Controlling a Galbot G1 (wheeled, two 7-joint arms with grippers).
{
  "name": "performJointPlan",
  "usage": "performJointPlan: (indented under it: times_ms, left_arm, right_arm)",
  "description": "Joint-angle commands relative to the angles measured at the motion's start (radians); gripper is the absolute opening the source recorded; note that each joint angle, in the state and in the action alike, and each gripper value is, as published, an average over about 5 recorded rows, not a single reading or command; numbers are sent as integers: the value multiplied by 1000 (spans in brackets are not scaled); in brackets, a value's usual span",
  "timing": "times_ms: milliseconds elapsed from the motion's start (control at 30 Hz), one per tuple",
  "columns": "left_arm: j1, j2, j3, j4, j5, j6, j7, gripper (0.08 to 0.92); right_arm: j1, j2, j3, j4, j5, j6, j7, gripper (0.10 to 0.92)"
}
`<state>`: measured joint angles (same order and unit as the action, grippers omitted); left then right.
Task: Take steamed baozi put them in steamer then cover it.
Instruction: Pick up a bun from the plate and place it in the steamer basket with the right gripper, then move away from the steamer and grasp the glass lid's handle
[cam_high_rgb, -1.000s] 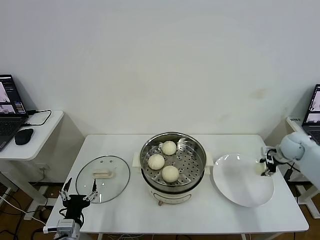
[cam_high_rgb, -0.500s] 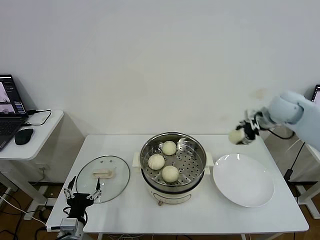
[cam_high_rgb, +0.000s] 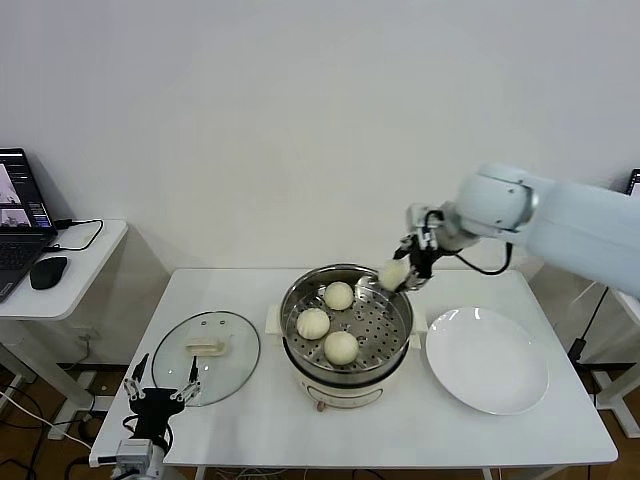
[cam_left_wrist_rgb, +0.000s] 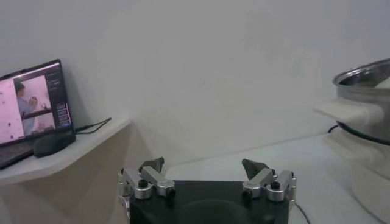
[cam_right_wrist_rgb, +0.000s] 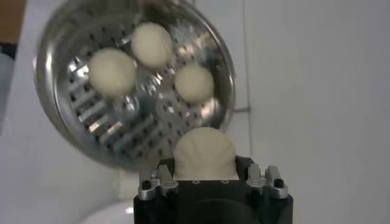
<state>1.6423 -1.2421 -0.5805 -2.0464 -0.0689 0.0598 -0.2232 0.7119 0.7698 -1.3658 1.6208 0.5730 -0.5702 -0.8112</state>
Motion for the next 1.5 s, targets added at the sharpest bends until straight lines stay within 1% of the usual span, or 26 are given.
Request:
performJointPlan:
  times_ms: [33, 367, 833, 933, 1100, 1167, 1300, 1367, 1400, 1500]
  left_arm:
    - [7, -3, -11, -15, 0, 1, 0, 823]
    - [19, -14, -26, -16, 0, -3, -1, 823]
    - [12, -15, -23, -10, -1, -3, -1, 823]
    - [11, -16, -22, -9, -1, -3, -1, 823]
    - [9, -14, -20, -10, -1, -2, 0, 823]
    - [7, -12, -21, -10, -1, -1, 0, 823]
    - [3, -9, -20, -12, -3, 0, 0, 823]
    - [1, -8, -18, -11, -4, 0, 1, 823]
    - [-1, -8, -17, -9, -5, 0, 0, 823]
    - [-4, -6, -15, -3, -5, -5, 5, 823]
  right_arm:
    - [-109, 109, -9, -19, 0, -62, 48, 611]
    - [-238, 146, 36, -127, -133, -33, 21, 611]
    - [-279, 148, 69, -158, -165, -9, 30, 612]
    - [-276, 143, 77, -156, -159, -4, 34, 649]
    - [-231, 120, 87, -119, -131, -7, 22, 779]
    - [-194, 100, 88, -86, -101, -13, 17, 809]
    - [-133, 26, 113, 3, -50, -17, 21, 822]
    - [-133, -38, 153, 61, -15, -18, 65, 822]
    - [-149, -75, 180, 90, 8, -17, 113, 823]
    - [-258, -203, 285, 176, 101, 6, 337, 823]
